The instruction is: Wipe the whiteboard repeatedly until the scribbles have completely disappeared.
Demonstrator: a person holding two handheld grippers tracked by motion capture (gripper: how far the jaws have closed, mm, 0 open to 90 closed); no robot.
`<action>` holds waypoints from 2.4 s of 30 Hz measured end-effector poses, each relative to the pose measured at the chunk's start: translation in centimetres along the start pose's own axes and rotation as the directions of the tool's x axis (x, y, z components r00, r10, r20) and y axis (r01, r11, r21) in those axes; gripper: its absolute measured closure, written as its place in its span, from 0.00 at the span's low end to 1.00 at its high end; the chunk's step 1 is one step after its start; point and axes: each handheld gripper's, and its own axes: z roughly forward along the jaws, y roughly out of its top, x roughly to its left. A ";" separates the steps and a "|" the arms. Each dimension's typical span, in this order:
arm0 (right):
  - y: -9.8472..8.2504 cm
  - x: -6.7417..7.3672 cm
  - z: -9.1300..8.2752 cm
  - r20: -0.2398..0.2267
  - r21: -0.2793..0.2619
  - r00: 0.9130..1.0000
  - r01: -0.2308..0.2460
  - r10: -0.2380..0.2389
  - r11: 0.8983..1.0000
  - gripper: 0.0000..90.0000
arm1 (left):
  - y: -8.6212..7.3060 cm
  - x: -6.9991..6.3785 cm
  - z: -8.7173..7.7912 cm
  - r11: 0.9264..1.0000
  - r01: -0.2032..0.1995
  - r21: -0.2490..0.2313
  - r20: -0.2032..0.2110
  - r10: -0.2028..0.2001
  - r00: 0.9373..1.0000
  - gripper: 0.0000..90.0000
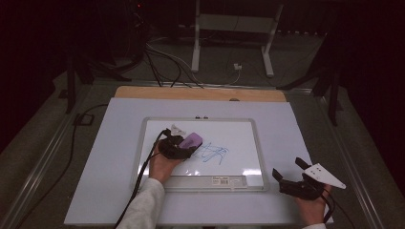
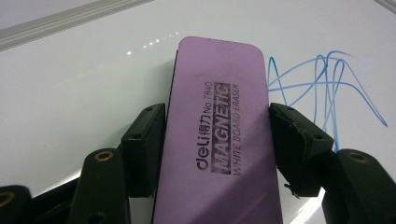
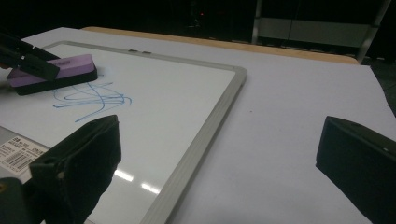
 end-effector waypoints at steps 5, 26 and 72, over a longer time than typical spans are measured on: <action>0.0 0.0 0.0 -0.001 0.002 1.000 -0.001 0.001 1.000 0.00 | 0.1 0.4 0.1 1.000 0.007 -0.005 -0.033 -0.007 0.999 0.46; 0.0 0.1 0.2 -0.004 0.009 1.000 0.002 -0.002 1.000 0.00 | 0.4 0.6 -0.1 0.999 0.024 0.023 -0.084 -0.022 0.996 0.46; 0.0 0.2 0.1 -0.010 0.005 1.000 0.005 -0.005 1.000 0.00 | 2.4 -2.0 2.0 0.999 0.006 0.054 -0.134 0.001 0.991 0.46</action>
